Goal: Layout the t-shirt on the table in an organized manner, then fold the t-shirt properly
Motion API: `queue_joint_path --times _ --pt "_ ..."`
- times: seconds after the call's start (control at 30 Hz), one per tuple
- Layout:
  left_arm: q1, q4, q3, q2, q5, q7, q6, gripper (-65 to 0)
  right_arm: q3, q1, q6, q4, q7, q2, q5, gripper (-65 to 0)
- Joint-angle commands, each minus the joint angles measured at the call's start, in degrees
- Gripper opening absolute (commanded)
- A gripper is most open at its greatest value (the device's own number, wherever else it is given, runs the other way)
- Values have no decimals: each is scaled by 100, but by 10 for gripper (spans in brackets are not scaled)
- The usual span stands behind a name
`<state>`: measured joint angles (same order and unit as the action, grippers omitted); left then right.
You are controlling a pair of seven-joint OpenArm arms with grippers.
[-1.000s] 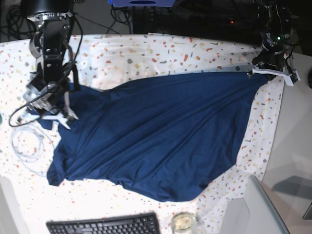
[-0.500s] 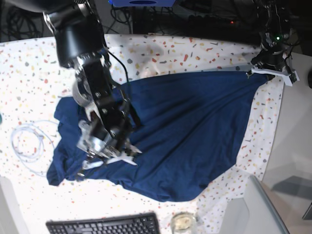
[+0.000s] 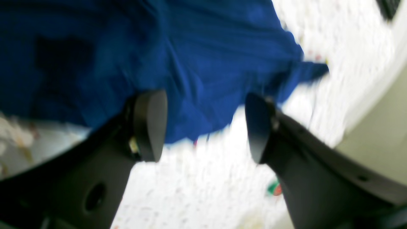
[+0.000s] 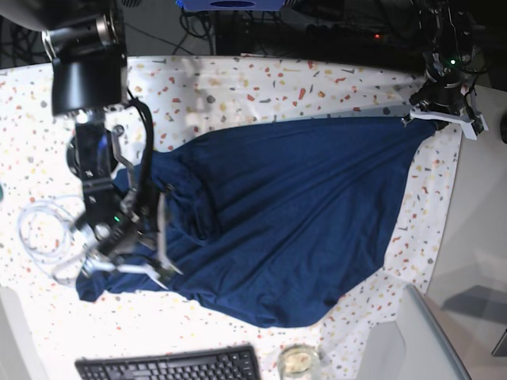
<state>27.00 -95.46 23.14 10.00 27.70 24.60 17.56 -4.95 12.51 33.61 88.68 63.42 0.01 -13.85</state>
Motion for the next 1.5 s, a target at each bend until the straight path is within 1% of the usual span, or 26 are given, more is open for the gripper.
queue_joint_path --times 0.0,0.07,0.13,0.23,0.3,0.47,0.5,0.53,0.57,0.63,0.67,0.73,0.83,0.9,0.97,1.03,1.1,1.17,1.23,1.27,1.37,1.4,1.47 --pt "20 -85 38 77 -23 -126 6 -650 227 45 -147 6 -52 38 -35 -278" --pt "20 -76 38 77 -23 -126 6 -650 631 -60 -244 -257 -228 38 -35 -276" --pt "20 -76 38 77 -23 -126 6 -650 983 -86 -244 -644 -614 38 -35 -276" --pt "20 -76 38 86 -23 -126 6 -650 1299 -69 -244 -1233 -1080 47 -35 -276" --pt "20 -76 38 95 -23 -126 6 -650 1423 -51 -235 -1479 -1265 47 -35 -278" --pt "29 -67 38 95 -23 -126 6 -650 1414 1 -235 -1849 -1511 47 -35 -285" --pt "29 -67 38 95 -23 -126 6 -650 1414 37 -235 -1910 -1493 47 -35 -308" --pt "56 -67 38 95 -23 -126 6 -650 1405 45 -235 -1981 -1485 47 -35 -360" --pt "82 -67 38 95 -23 -126 6 -650 1405 45 -235 -1989 -1485 47 -35 -428" --pt "100 -76 38 95 -23 -126 6 -650 1405 10 -235 -1928 -1388 47 -35 -609" --pt "108 -76 38 95 -23 -126 6 -650 1405 -25 -235 -1805 -1265 47 -35 -650" --pt "126 -76 47 95 -23 -126 6 -650 1405 -245 -235 -1321 -957 47 -35 -639" --pt "135 -76 47 95 -23 -126 6 -650 1396 -763 -235 -82 -456 47 -35 -648" --pt "135 -94 47 95 -23 -126 6 -650 1308 -1097 -235 780 -236 38 -18 -650" --pt "117 -94 47 95 -23 -126 6 -650 974 -1256 -235 1422 -131 38 -18 -650" --pt "100 -94 38 95 -23 -126 6 -650 438 -1212 -235 1773 -122 38 -18 -650" --pt "82 -102 29 95 -23 -126 6 -650 -169 -843 -235 1738 -131 21 -18 -650" --pt "82 -111 21 95 -23 -126 6 -650 -802 -368 -235 1448 -166 -14 -18 -650" --pt "73 -102 12 95 -23 -126 6 -650 -1276 265 -235 1017 -228 -181 -18 -650" --pt "73 -94 3 95 -23 -126 6 -650 -1373 573 -235 727 -368 -278 -18 -650" --pt "73 -94 -6 95 -23 -126 6 -650 -1391 1285 -235 -82 -1080 -612 -18 -636" --pt "91 -94 -6 95 -23 -126 6 -650 -1426 1461 -235 -257 -1221 -665 -18 -594" --pt "117 -94 3 95 -23 -126 6 -650 -1443 1645 -235 -345 -1177 -665 -26 -465"
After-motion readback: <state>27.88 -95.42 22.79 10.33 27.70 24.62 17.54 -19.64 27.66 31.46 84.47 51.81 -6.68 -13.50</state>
